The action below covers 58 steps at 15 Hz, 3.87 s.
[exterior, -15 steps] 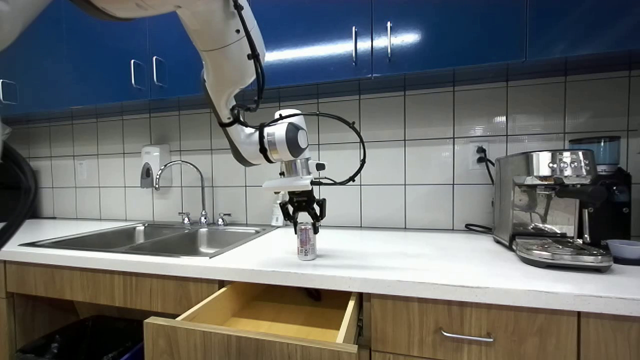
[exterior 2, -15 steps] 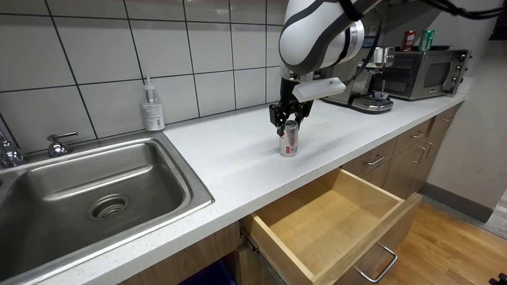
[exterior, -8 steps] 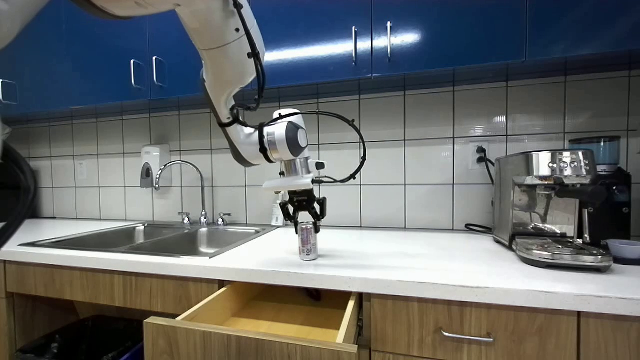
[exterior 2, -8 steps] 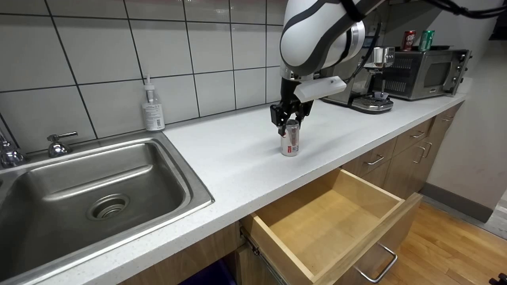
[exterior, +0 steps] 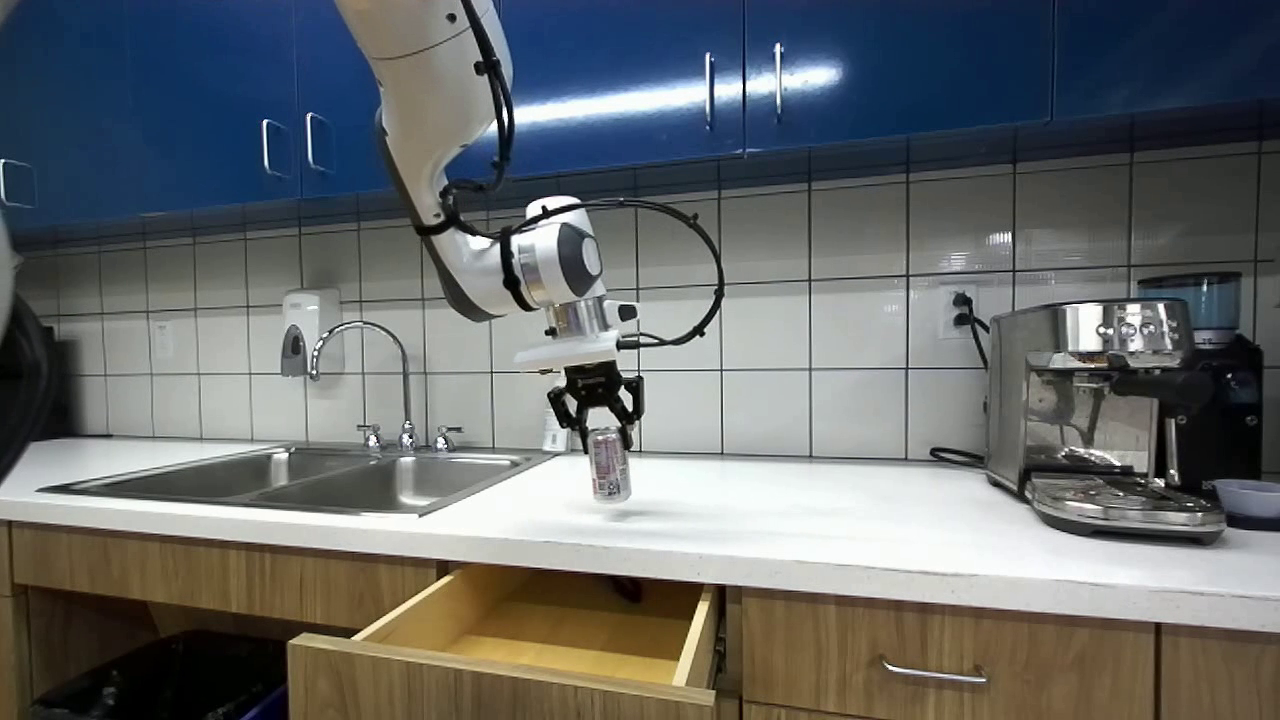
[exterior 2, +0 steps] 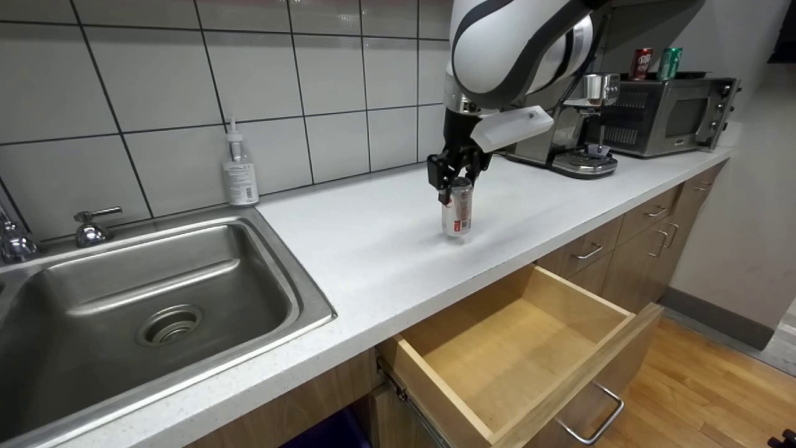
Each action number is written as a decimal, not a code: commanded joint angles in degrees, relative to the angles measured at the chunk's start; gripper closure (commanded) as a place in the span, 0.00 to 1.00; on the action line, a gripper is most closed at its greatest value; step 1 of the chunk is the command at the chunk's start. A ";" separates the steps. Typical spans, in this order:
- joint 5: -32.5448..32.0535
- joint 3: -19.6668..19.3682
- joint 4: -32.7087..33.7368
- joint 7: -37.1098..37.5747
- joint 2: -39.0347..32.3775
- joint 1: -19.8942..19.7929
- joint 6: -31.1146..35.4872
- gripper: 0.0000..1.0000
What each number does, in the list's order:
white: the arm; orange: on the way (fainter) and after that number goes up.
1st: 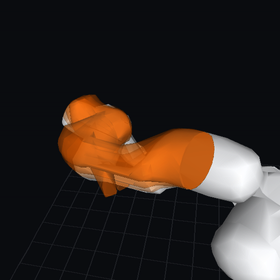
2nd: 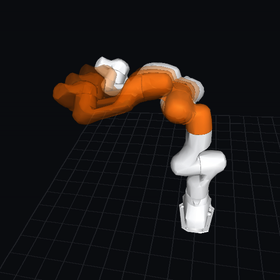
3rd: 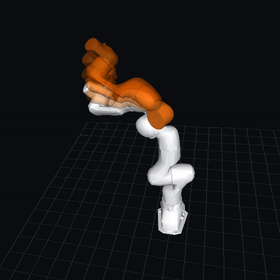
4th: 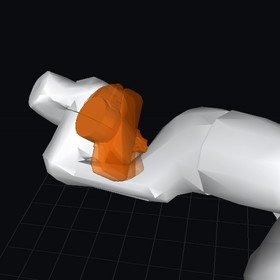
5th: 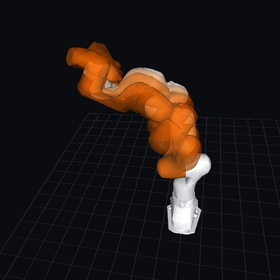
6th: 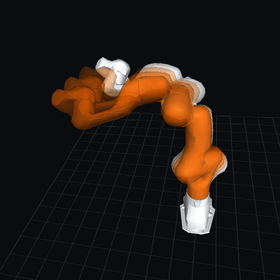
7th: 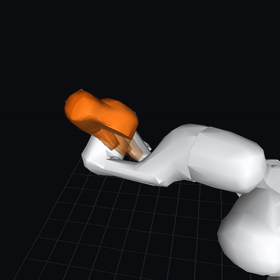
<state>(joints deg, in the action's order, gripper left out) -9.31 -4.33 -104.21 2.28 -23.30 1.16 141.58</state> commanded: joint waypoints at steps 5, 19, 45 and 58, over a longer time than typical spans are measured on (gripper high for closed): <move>1.49 1.72 -8.58 -8.74 7.34 -2.40 4.05 0.62; 6.49 2.33 -16.78 -6.42 12.35 -1.72 4.84 0.62; 2.38 3.18 -35.19 0.42 17.82 1.29 14.01 0.62; -0.05 1.85 -33.82 4.33 9.61 1.97 19.08 0.62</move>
<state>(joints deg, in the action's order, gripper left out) -7.73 -1.65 -139.27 4.54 -11.75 2.45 158.33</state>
